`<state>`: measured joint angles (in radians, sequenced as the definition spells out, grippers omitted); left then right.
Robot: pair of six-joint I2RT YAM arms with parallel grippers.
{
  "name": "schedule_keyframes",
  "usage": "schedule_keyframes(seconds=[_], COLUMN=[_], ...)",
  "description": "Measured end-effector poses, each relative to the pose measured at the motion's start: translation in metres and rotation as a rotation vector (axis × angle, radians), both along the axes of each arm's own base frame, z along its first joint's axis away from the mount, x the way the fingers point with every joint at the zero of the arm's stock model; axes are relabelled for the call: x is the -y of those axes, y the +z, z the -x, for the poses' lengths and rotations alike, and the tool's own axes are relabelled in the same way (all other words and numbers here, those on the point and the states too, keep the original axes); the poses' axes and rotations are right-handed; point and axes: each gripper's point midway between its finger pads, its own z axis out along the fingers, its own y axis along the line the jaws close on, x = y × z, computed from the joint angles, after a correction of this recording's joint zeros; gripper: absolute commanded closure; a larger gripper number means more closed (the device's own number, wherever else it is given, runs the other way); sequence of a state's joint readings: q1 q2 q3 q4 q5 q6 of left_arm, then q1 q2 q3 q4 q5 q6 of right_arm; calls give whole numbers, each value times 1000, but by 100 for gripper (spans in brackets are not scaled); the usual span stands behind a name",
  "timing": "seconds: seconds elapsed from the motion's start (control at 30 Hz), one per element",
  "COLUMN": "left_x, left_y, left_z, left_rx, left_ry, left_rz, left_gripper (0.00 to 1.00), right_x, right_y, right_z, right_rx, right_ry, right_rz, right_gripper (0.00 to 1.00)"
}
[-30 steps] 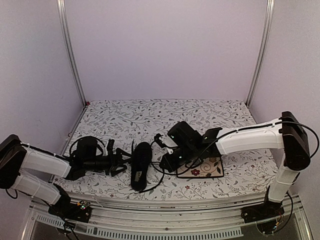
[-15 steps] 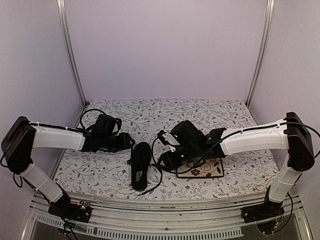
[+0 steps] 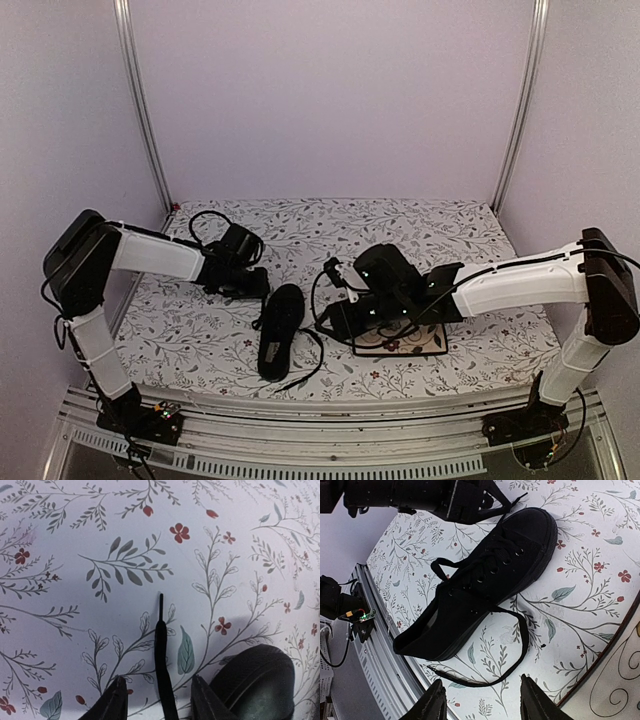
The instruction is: Tie the shoes
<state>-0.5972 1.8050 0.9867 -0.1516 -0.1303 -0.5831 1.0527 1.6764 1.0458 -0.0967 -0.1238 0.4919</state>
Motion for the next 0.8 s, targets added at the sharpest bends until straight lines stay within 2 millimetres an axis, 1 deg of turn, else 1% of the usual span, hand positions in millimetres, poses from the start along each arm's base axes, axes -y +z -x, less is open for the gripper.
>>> schedule_keyframes(seconds=[0.07,0.17,0.3,0.4,0.5,0.53,0.67,0.73,0.8], left_x=[-2,-6,-7,-5,-5,-6,-6,-6,-9], left_y=[-7,-16,-17,-18,-20,-20,-20,-19,-16], left_z=[-1,2,-3,-9,-13,-14,-16,-17,-11], left_rx=[-8,-29,-27,-19,-10,-7,3,15,28], left_ry=[-4,-10,-17,-23,-26,-26,-25,-23,-25], left_rz=[-29,-64,-91,-109,-124,-131,-133,-125,-111], left_gripper=[58,60,67,76,95,100,100,100,100], right_x=[-1,-3,-3,-4,-4,-4,-3,-2,0], right_y=[2,3,3,4,5,5,6,7,10], right_z=[0,0,0,0,0,-1,-5,-10,-18], right_rx=[0,1,0,-2,-3,-3,-8,-13,-16], right_ry=[2,6,8,5,1,-2,-23,-40,-64], right_rz=[-9,-17,-20,-23,-28,-31,-40,-48,-64], right_gripper=[49,49,49,49,49,49,48,46,44])
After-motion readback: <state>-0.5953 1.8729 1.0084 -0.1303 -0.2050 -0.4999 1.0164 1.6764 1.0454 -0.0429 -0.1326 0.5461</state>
